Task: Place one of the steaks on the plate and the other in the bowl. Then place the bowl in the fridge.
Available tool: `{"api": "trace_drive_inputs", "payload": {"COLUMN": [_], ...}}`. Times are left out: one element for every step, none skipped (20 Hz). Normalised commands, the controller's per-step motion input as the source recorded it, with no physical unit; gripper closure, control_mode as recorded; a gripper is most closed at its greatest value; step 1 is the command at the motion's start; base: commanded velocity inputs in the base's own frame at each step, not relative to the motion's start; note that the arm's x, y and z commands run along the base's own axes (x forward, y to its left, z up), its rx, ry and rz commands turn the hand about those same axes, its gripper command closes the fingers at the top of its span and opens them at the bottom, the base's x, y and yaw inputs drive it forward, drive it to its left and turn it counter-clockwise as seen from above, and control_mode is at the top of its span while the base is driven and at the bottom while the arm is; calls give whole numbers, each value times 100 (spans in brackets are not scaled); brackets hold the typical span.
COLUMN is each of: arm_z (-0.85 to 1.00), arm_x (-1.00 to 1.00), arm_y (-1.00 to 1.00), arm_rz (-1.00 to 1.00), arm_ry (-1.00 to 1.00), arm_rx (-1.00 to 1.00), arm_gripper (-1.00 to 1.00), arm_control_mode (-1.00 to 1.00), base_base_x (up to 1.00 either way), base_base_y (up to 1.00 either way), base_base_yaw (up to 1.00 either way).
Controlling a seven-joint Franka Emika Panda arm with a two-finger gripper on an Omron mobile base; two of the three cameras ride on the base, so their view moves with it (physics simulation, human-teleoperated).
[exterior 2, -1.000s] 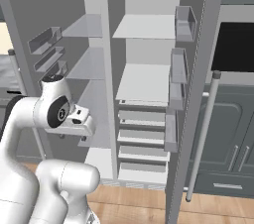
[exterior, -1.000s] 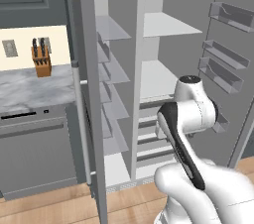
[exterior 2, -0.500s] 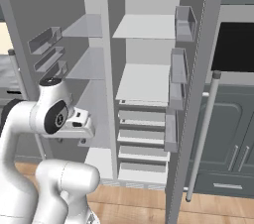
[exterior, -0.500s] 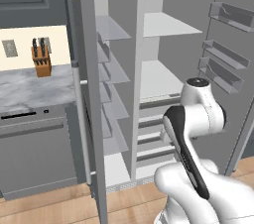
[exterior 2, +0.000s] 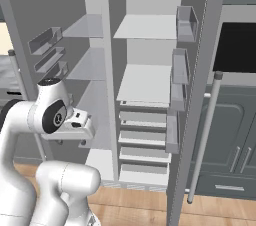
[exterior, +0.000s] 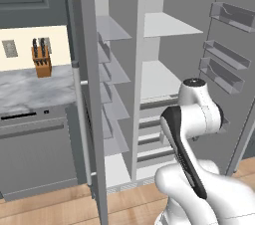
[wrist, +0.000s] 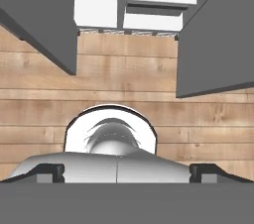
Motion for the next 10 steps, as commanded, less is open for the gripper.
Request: {"api": "trace_drive_inputs", "payload": {"arm_z": [0,0,0,0,0,0,0,0,0,0], "arm_x": [0,-1,0,0,0,0,0,0,0,0], "arm_y": [0,0,0,0,0,0,0,0,0,0], "arm_rz": [0,0,0,0,0,0,0,0,0,0], "arm_ry": [0,-5,0,0,0,0,0,0,0,0], "arm_rx": [0,0,0,0,0,0,0,0,0,0], "arm_gripper": [-100,-100,-100,-100,-100,-100,-100,-100,-100,-100], "arm_control_mode": [-100,-100,100,100,100,100,100,100,100,100], "base_base_x": [0,0,-24,-26,-39,-40,-49,-56,-81,-76], "base_base_y": [0,0,1,28,41,33,24,11,0,8], "base_base_yaw": [0,0,-16,-43,-55,-60,-67,-71,-78,-81]}}
